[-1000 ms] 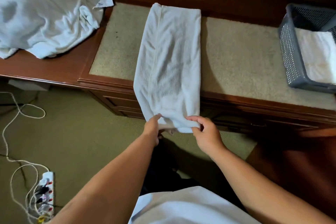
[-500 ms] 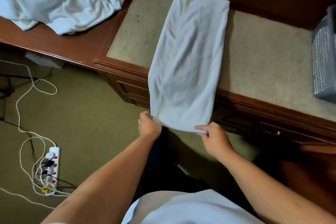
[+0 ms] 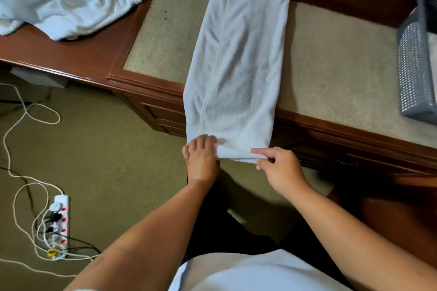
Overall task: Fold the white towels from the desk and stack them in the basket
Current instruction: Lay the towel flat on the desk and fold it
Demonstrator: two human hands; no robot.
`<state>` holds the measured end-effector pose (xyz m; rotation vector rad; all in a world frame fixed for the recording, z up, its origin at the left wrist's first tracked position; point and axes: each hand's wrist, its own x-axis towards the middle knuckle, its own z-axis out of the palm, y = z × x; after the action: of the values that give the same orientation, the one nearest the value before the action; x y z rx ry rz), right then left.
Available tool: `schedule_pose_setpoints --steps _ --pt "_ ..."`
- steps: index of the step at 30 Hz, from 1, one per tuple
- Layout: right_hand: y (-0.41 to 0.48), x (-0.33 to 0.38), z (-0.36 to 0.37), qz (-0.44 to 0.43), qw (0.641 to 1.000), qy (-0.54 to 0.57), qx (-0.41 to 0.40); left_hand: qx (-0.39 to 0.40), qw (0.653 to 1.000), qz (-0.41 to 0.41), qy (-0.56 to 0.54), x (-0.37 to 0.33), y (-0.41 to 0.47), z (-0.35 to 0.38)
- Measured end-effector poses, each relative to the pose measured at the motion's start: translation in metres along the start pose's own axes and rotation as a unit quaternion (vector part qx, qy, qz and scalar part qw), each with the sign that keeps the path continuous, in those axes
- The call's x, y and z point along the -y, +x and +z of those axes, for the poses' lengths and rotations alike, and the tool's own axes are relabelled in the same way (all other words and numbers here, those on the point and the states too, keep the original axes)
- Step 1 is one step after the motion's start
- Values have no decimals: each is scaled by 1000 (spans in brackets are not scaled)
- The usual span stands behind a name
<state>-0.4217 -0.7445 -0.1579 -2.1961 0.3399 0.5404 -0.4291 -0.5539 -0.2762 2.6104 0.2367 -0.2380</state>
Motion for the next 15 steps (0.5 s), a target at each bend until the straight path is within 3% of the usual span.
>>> schedule_pose_setpoints --steps 4,8,12,15 --pt "-4 17 -11 -29 998 55 -26 -33 996 76 37 19 1 -32" --pt "-8 35 -29 -88 993 58 -47 -98 991 89 -28 4 -4 -68" --pt "-1 48 -56 -190 975 0 -114 -161 979 105 -74 -25 7 -114" --pt "14 57 -74 -216 962 -39 -162 -176 971 139 -79 -43 27 -151"
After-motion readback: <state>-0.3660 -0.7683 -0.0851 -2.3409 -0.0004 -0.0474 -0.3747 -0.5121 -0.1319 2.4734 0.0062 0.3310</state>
